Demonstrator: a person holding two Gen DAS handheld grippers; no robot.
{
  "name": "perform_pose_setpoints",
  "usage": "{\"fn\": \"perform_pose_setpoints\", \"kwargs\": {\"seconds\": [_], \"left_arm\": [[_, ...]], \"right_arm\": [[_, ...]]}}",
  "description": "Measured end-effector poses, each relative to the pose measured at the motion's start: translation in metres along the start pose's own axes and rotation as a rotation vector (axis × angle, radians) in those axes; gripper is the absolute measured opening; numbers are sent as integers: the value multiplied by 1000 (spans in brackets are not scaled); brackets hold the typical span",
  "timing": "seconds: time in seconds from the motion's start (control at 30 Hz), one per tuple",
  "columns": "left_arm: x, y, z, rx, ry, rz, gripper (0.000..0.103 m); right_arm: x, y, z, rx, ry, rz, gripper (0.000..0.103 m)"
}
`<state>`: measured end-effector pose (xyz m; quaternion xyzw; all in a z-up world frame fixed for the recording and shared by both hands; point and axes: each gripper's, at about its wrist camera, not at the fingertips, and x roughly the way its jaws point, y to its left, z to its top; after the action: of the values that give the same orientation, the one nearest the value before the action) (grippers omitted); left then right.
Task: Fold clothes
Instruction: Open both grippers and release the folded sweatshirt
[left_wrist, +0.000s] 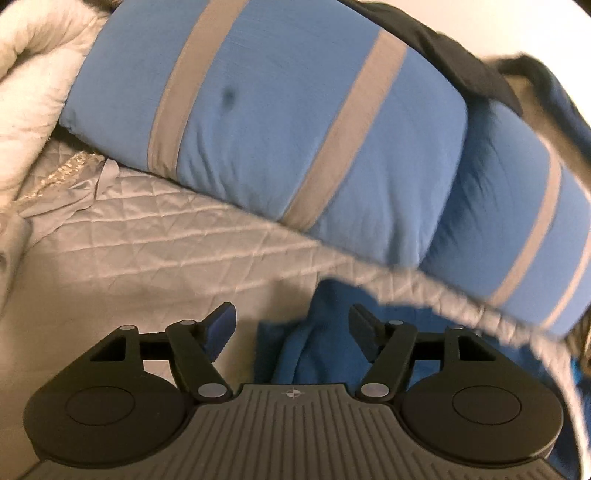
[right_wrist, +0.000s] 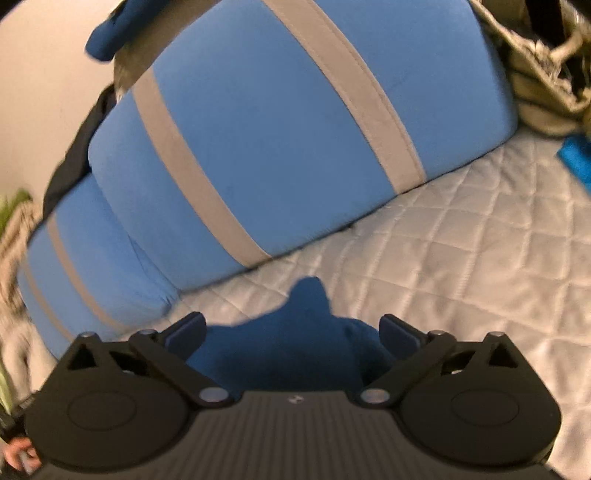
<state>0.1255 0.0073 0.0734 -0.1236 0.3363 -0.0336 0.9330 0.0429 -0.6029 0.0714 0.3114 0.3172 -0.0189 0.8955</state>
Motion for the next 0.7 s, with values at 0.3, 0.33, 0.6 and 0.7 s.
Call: {"fn": "perform_pose_setpoints", "kwargs": {"seconds": [0.3, 0.33, 0.6, 0.7], "left_arm": [[-46, -2, -20, 135, 42, 60, 70], [-51, -2, -22, 140, 46, 58, 71], [-71, 0, -49, 171, 92, 112, 71], [-82, 2, -61, 182, 100, 135, 71]], "right_arm": [[-63, -6, -14, -116, 78, -102, 103], [-70, -7, -15, -128, 85, -112, 103], [-89, -42, -53, -7, 207, -80, 103], [-93, -54, -70, 41, 248, -62, 103]]}}
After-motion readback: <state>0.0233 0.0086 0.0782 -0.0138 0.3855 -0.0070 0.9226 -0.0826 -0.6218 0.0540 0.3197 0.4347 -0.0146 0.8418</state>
